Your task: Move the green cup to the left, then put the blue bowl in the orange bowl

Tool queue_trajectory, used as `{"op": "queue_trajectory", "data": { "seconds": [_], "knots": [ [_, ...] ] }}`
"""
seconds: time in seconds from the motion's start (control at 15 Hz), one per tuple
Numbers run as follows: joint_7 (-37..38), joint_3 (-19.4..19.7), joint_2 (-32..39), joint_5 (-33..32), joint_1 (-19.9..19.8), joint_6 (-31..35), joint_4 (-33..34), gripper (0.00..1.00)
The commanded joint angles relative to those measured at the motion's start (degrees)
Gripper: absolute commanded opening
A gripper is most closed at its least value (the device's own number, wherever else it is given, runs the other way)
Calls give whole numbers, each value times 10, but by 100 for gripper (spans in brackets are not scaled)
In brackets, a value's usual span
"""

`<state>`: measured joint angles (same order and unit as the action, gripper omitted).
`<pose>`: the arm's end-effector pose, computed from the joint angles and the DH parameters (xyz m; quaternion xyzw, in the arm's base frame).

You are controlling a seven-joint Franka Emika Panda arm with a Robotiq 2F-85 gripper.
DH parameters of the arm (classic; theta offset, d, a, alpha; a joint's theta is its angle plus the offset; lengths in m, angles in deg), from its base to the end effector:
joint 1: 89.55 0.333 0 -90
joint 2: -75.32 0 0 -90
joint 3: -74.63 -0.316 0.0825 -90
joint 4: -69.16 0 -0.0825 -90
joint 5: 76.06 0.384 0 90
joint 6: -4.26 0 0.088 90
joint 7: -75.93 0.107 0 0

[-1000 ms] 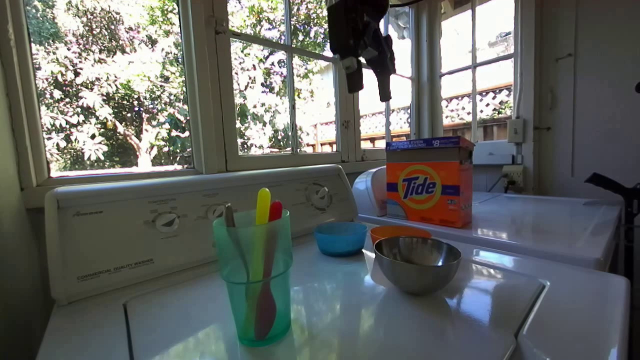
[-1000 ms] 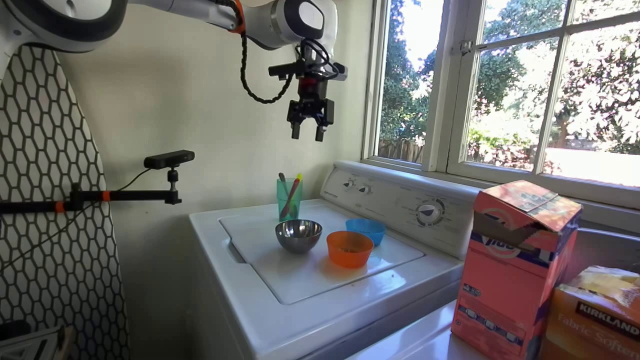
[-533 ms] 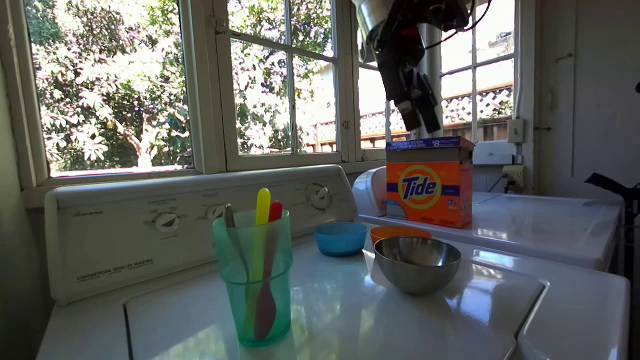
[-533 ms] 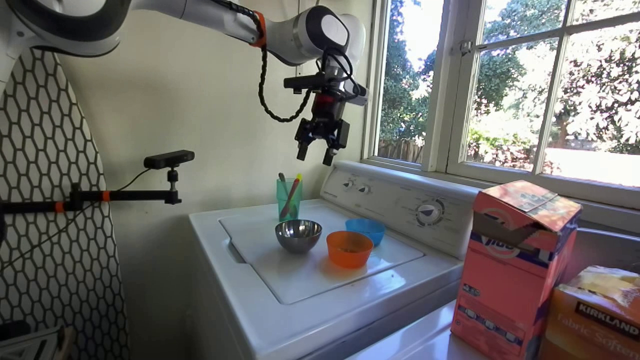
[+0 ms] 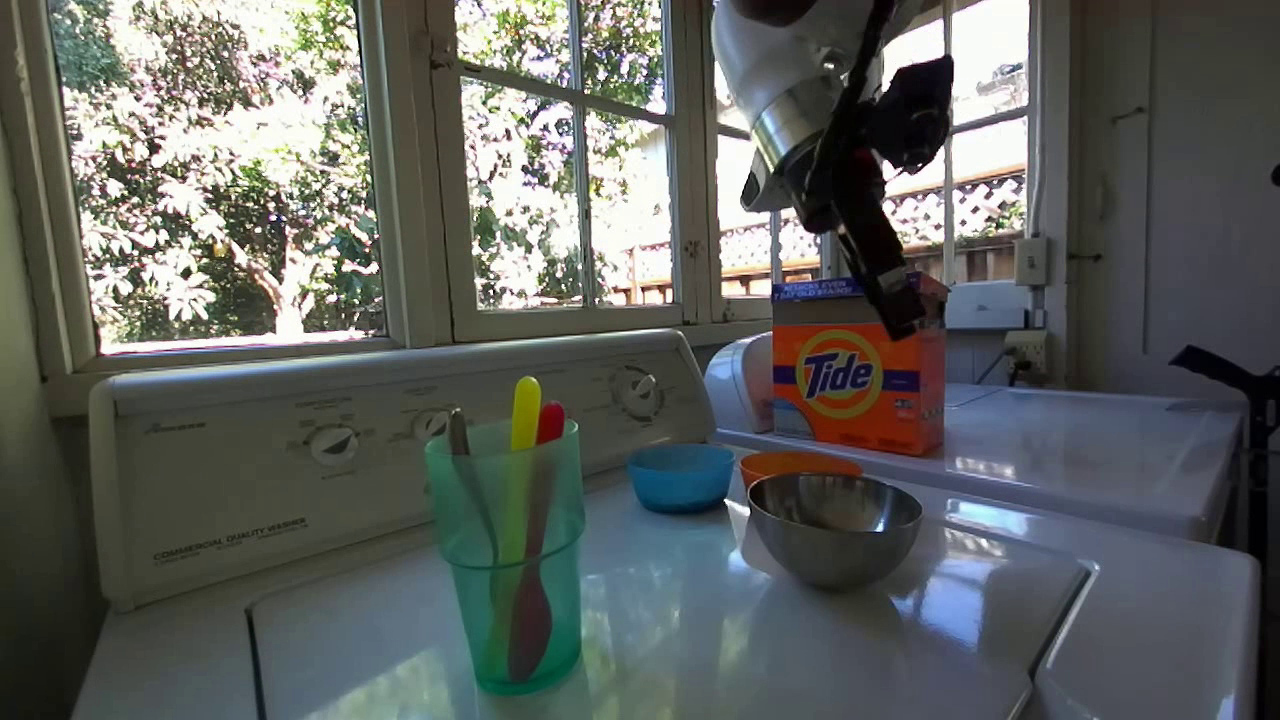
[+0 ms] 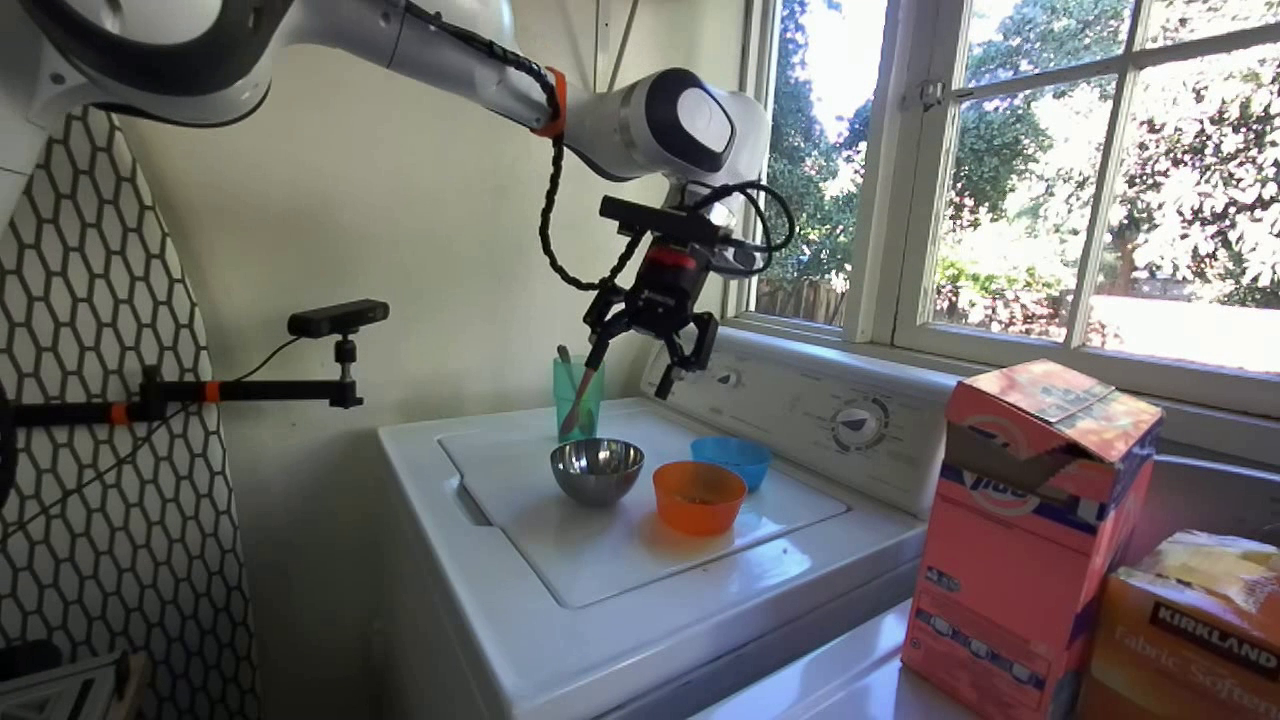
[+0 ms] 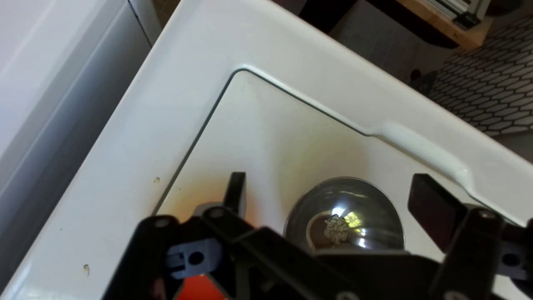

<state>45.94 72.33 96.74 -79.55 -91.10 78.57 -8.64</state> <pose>0.6193 -0.0035 0.4831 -0.9417 -0.2573 0.2143 0.0322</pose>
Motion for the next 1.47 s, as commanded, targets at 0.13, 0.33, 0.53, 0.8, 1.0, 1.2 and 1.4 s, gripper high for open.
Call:
{"op": "queue_trajectory", "data": {
  "seconds": [0.13,0.33,0.53,0.8,1.0,1.2,1.4],
  "knots": [
    [-64,-21,99,-65,26,-29,92,100],
    [-21,-23,132,-93,51,-11,132,100],
    [-26,-27,117,-84,47,-3,106,100],
    [-45,-26,117,-116,54,60,108,100],
    [-84,-31,140,-131,57,117,119,100],
    [-119,-36,154,-122,55,175,118,100],
    [-120,-40,169,-101,52,224,118,100]
  ]
}}
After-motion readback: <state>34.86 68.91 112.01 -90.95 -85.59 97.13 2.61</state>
